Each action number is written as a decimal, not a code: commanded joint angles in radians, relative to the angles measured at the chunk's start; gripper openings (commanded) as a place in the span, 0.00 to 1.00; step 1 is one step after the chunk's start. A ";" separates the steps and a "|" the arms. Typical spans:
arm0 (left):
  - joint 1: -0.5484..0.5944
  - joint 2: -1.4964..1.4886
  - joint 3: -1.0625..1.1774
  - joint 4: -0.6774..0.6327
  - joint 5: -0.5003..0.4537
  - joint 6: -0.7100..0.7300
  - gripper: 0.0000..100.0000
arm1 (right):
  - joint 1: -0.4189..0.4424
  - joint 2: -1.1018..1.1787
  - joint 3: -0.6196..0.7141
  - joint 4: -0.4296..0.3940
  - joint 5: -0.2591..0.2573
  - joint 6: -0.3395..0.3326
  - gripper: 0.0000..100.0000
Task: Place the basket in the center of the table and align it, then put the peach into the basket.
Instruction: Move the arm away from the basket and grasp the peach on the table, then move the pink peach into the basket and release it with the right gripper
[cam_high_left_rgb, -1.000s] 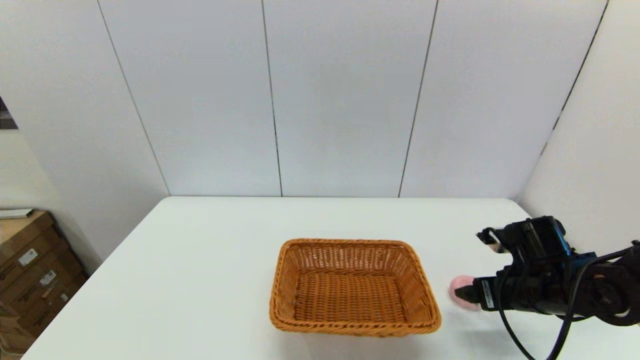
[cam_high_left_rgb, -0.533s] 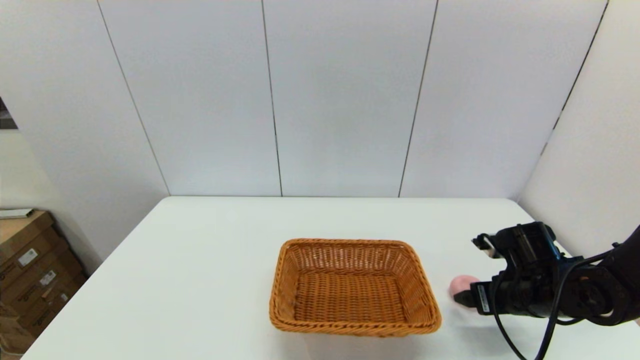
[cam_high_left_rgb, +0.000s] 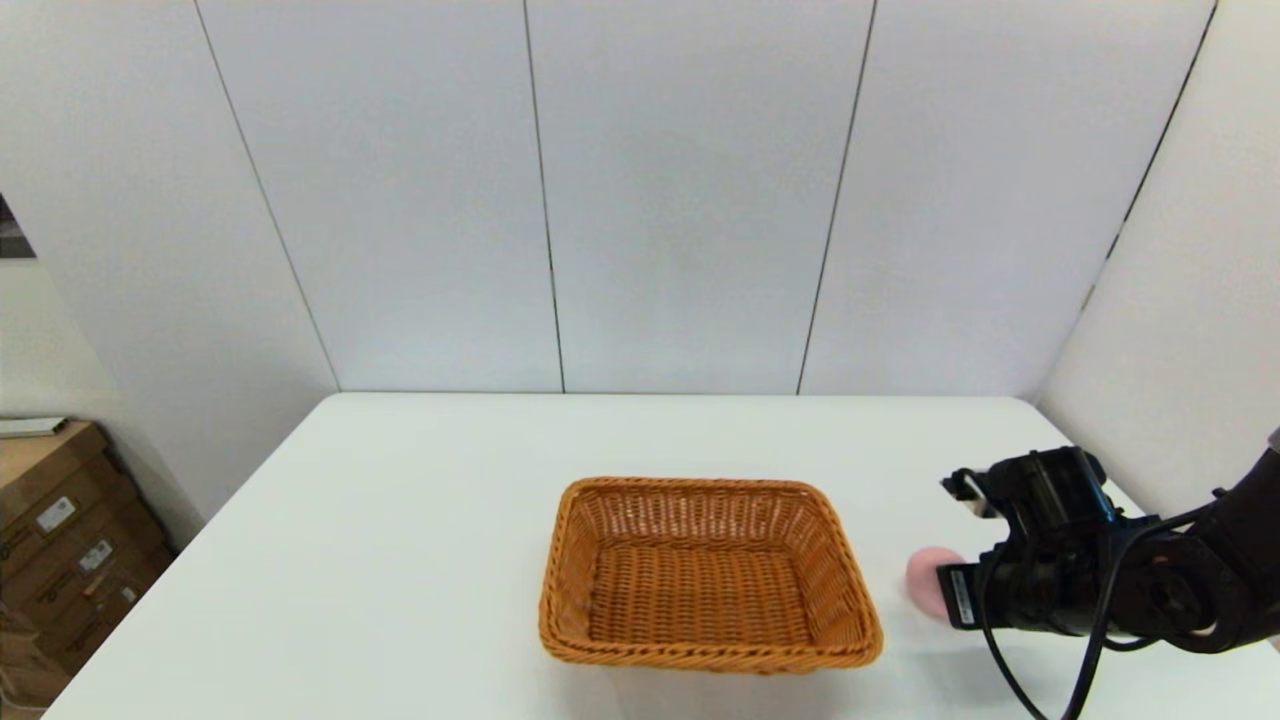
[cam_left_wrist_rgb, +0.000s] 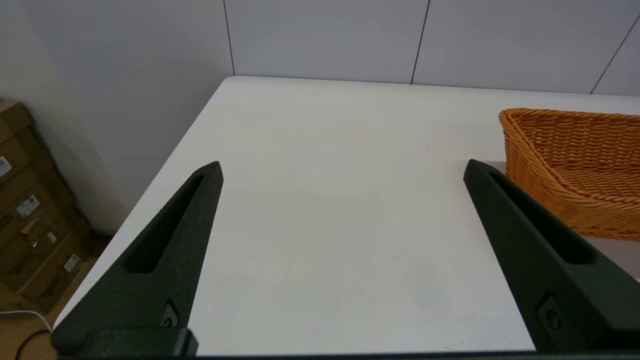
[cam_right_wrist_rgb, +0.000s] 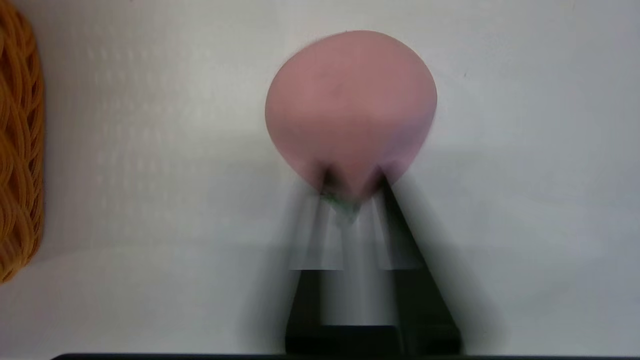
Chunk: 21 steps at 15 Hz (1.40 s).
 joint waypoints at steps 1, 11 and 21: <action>0.000 0.000 0.000 0.000 0.001 -0.002 1.00 | 0.001 0.046 0.021 -0.065 -0.001 0.001 0.00; 0.000 0.000 0.000 -0.001 0.001 -0.002 1.00 | 0.088 -0.581 -0.133 0.182 0.017 0.073 0.00; 0.000 0.000 0.000 0.000 0.000 -0.001 1.00 | 0.570 -0.374 -0.183 0.312 -0.006 0.137 0.00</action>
